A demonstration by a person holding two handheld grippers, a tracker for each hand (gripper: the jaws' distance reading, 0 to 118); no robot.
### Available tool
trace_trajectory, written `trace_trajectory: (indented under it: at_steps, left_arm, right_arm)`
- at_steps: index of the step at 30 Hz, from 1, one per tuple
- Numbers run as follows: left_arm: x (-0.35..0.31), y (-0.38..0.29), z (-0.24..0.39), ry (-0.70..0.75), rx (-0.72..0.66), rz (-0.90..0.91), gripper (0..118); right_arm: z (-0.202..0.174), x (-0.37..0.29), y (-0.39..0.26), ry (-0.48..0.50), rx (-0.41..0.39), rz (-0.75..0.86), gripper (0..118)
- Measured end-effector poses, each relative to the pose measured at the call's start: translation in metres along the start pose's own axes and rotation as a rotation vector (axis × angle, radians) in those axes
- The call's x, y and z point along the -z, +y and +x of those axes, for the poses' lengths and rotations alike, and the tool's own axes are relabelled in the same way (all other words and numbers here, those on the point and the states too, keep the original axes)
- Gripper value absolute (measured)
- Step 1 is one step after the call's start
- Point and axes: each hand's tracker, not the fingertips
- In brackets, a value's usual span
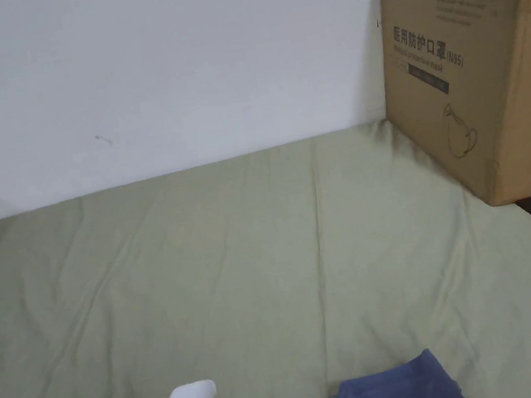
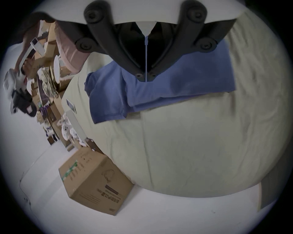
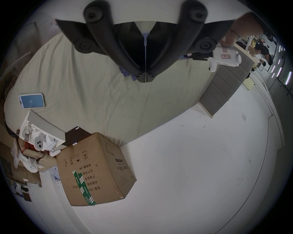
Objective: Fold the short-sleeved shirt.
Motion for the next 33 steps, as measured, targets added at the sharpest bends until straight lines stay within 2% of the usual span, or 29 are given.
trace_trajectory:
  at_steps: [2,5,8,10,13,14,17,20,21,22,23,24,26,27,28,30,33]
  left_arm:
    - [0.028,-0.003,0.006,-0.055,-0.022,-0.072,1]
    - [0.074,-0.01,0.022,-0.004,0.007,-0.142,1]
    - [0.104,-0.018,0.032,0.012,0.017,-0.164,1]
    - [0.091,-0.012,0.036,-0.061,-0.029,-0.112,1]
    - [0.063,-0.011,0.039,-0.388,-0.141,-0.09,2]
    - [0.051,-0.01,0.036,-0.455,-0.15,-0.066,2]
    - [0.003,-0.011,0.025,-0.447,-0.121,0.039,2]
    - [-0.036,-0.013,-0.035,-0.401,-0.177,0.085,2]
    - [-0.046,-0.016,-0.06,-0.4,-0.203,0.085,8]
    - [-0.052,-0.018,-0.089,-0.38,-0.244,0.069,25]
    - [-0.06,-0.022,-0.11,-0.353,-0.289,0.059,25]
    - [-0.067,-0.028,-0.131,-0.337,-0.342,0.054,32]
    - [-0.074,-0.036,-0.163,-0.325,-0.414,0.047,95]
    - [-0.075,-0.041,-0.177,-0.339,-0.43,0.046,118]
    - [-0.084,-0.046,-0.195,-0.358,-0.466,0.104,116]
    - [-0.072,-0.055,-0.205,-0.401,-0.501,0.07,118]
    - [-0.043,-0.068,-0.228,-0.514,-0.574,0.046,118]
  right_arm:
    - [0.0,0.003,-0.001,0.006,0.0,-0.01,0]
    - [-0.001,0.005,-0.001,0.009,-0.009,-0.018,0]
    - [-0.009,0.004,0.0,-0.028,-0.087,-0.007,0]
    - [-0.012,0.006,0.0,-0.019,-0.101,-0.018,0]
    - [-0.019,0.006,0.001,0.0,-0.107,-0.025,0]
    - [-0.02,0.008,0.002,0.012,-0.103,-0.031,0]
    - [-0.024,0.012,0.003,0.026,-0.1,-0.038,0]
    - [-0.028,0.013,0.003,0.033,-0.1,-0.04,0]
    - [-0.029,0.014,0.002,0.034,-0.102,-0.042,0]
    - [-0.03,0.015,0.001,0.034,-0.108,-0.047,0]
    - [-0.032,0.017,-0.001,0.032,-0.123,-0.057,0]
    - [-0.034,0.019,-0.003,0.021,-0.148,-0.065,0]
    - [-0.039,0.024,-0.007,0.014,-0.167,-0.09,0]
    - [-0.042,0.027,-0.009,0.02,-0.158,-0.107,0]
    - [-0.045,0.029,-0.01,0.024,-0.151,-0.118,0]
    - [-0.052,0.034,-0.013,0.024,-0.152,-0.134,0]
    - [-0.063,0.04,-0.015,0.019,-0.214,-0.157,0]
